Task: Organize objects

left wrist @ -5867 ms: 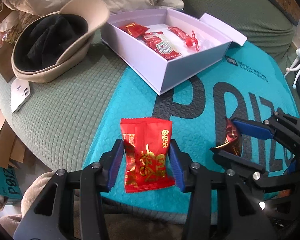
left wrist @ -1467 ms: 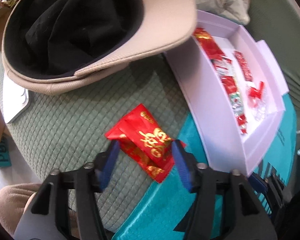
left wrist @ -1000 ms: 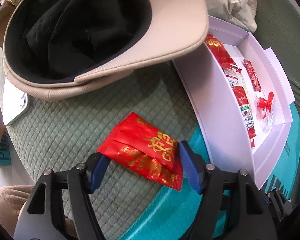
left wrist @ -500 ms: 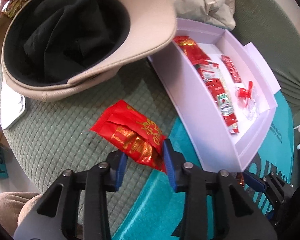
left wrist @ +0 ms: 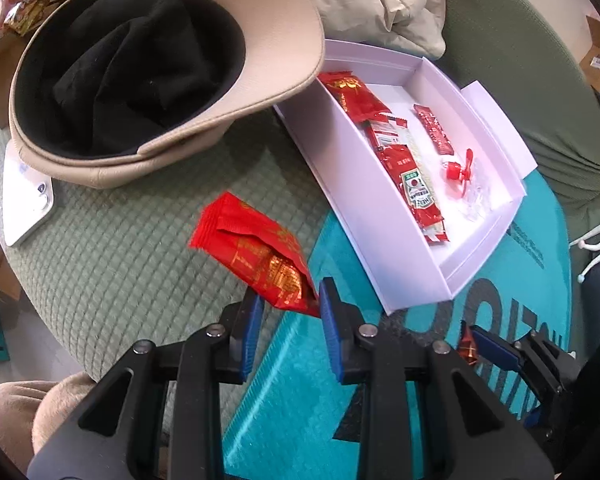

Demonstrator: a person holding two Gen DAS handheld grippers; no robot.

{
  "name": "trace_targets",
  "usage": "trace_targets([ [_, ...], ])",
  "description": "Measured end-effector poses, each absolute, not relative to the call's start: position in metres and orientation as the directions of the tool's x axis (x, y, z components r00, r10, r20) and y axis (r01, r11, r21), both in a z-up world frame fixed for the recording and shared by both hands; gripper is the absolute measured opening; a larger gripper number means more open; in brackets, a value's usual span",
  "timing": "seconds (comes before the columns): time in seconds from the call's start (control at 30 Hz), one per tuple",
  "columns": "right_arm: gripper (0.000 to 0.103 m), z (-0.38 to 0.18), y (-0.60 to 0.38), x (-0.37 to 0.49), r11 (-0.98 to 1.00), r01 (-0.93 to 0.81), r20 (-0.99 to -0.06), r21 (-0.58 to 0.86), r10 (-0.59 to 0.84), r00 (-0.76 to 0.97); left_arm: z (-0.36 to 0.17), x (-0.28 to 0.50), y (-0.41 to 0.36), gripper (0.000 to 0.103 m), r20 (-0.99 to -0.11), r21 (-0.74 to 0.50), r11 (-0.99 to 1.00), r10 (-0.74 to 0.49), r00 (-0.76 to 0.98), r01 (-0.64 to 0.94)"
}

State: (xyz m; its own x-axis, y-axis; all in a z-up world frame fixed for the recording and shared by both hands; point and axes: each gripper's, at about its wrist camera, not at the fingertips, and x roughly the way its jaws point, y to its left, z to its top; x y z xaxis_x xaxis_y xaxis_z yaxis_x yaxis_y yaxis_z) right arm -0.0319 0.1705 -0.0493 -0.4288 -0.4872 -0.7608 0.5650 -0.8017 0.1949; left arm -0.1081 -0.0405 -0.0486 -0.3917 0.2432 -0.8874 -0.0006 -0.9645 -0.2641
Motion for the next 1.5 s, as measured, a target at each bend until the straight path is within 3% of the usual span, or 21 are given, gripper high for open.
trace_targets([
  [0.27,0.045,-0.05,0.171,-0.028,-0.8,0.566,-0.759,0.2,-0.491,-0.427,-0.071,-0.108,-0.061,0.029,-0.905,-0.32,-0.939,0.265,-0.334,0.124],
  [0.87,0.045,-0.054,0.173,-0.047,-0.794,0.551,-0.755,0.257,-0.521,-0.398,-0.067,-0.128,-0.074,0.04,-0.905,-0.325,-0.923,0.24,-0.35,0.206],
  [1.0,0.045,-0.058,0.173,-0.052,-0.798,0.542,-0.761,0.263,-0.517,-0.392,-0.074,-0.139,-0.078,0.047,-0.911,-0.323,-0.912,0.227,-0.345,0.252],
  [1.17,0.045,-0.062,0.174,-0.057,-0.807,0.533,-0.774,0.253,-0.499,-0.389,-0.073,-0.141,-0.065,0.047,-0.921,-0.251,-0.946,0.168,-0.352,0.204],
  [1.5,0.045,-0.058,0.176,-0.055,-0.808,0.54,-0.768,0.235,-0.495,-0.407,-0.059,-0.128,-0.046,0.025,-0.921,-0.182,-0.976,0.126,-0.368,0.12],
])
